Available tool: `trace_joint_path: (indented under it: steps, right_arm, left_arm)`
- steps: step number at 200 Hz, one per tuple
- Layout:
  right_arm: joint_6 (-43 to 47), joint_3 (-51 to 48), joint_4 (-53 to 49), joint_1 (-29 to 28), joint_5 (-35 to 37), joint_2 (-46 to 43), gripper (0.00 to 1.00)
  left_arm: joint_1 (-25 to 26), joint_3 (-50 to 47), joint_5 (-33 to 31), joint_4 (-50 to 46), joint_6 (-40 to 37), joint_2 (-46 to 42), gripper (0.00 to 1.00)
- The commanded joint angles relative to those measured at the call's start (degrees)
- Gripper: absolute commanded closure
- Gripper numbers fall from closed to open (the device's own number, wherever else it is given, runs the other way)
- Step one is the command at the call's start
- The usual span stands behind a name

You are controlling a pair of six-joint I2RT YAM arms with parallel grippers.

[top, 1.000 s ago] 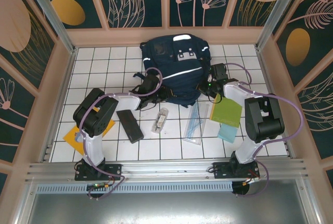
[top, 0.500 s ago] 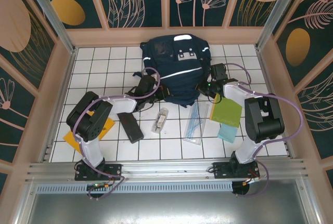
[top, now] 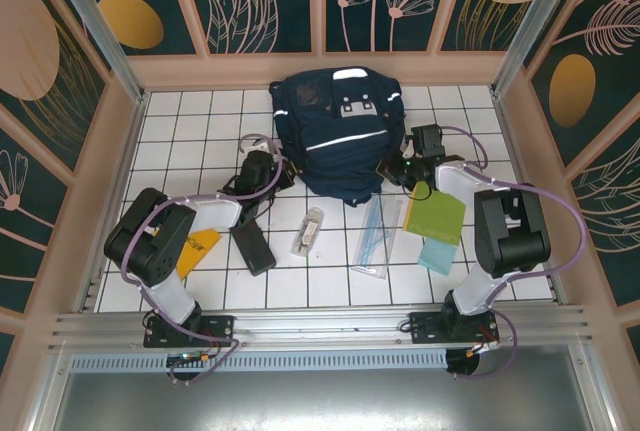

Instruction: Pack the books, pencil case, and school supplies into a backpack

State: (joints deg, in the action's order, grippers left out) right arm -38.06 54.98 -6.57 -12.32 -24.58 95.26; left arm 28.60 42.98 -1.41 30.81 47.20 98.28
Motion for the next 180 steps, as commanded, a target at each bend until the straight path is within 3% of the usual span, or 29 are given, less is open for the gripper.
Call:
trace_joint_path:
  steps: [1,52,107,146,180]
  right_arm:
    - [0.91,-0.32,3.07,1.73,-0.09,-3.35,1.0]
    - [4.25,0.58,0.68,1.73,-1.28,-3.12,1.0]
    - [6.33,0.61,0.31,2.19,-7.32,-3.33,1.0]
    - [7.18,0.22,-1.58,3.58,-7.01,-3.86,1.0]
    - [6.25,-0.16,-0.57,4.39,-7.41,-3.44,1.0]
  left_arm:
    - [-4.57,-0.91,-10.2,4.55,-0.16,-0.42,1.0]
    - [-8.0,6.24,-7.41,5.01,-9.61,5.93,1.0]
    - [-12.16,14.42,-4.4,5.05,-14.38,14.28,1.0]
    - [-14.36,18.02,-0.75,3.56,-16.97,16.73,1.0]
    - [-14.49,15.62,17.06,4.96,-22.19,13.84,1.0]
